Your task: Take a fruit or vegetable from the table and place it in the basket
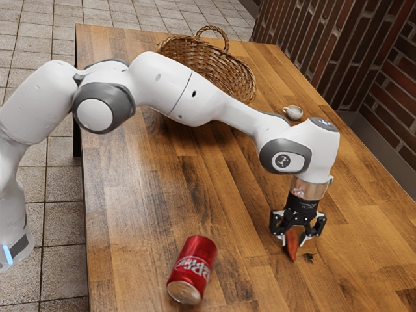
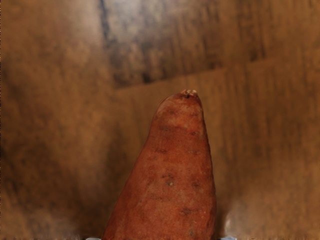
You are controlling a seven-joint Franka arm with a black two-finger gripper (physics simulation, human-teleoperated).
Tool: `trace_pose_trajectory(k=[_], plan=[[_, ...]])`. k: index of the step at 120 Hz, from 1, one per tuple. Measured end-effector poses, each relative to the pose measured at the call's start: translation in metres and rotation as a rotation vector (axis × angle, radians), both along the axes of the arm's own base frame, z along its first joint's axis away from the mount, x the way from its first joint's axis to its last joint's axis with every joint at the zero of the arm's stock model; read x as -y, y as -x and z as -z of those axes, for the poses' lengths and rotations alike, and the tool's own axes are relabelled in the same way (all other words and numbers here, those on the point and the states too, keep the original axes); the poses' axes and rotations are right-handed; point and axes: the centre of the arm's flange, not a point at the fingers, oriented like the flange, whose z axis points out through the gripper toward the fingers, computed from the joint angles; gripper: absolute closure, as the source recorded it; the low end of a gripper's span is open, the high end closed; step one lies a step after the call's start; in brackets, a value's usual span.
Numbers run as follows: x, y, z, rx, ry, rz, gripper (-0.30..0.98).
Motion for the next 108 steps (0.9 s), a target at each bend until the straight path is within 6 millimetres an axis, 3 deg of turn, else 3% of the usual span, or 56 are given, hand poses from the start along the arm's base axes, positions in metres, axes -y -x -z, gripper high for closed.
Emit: trace_pose_trajectory(k=[19,33,40,58,71,77,85,95,108], plan=[[0.001,0.001,-0.008,0.012,-0.002,0.003,0.54],[0.003,0.003,-0.014,0.020,-0.008,0.007,0.55],[0.006,0.006,-0.026,0.041,-0.017,0.015,0.54],[-0.016,0.022,-0.091,0.134,-0.074,0.000,0.54],[-0.055,0.054,-0.193,0.277,-0.170,-0.021,0.54],[-0.089,0.068,-0.236,0.333,-0.210,-0.064,0.53],[-0.149,0.075,-0.262,0.343,-0.258,-0.149,0.53],[-0.233,0.080,-0.271,0.306,-0.311,-0.271,0.53],[-0.349,0.095,-0.266,0.231,-0.360,-0.427,0.54]])
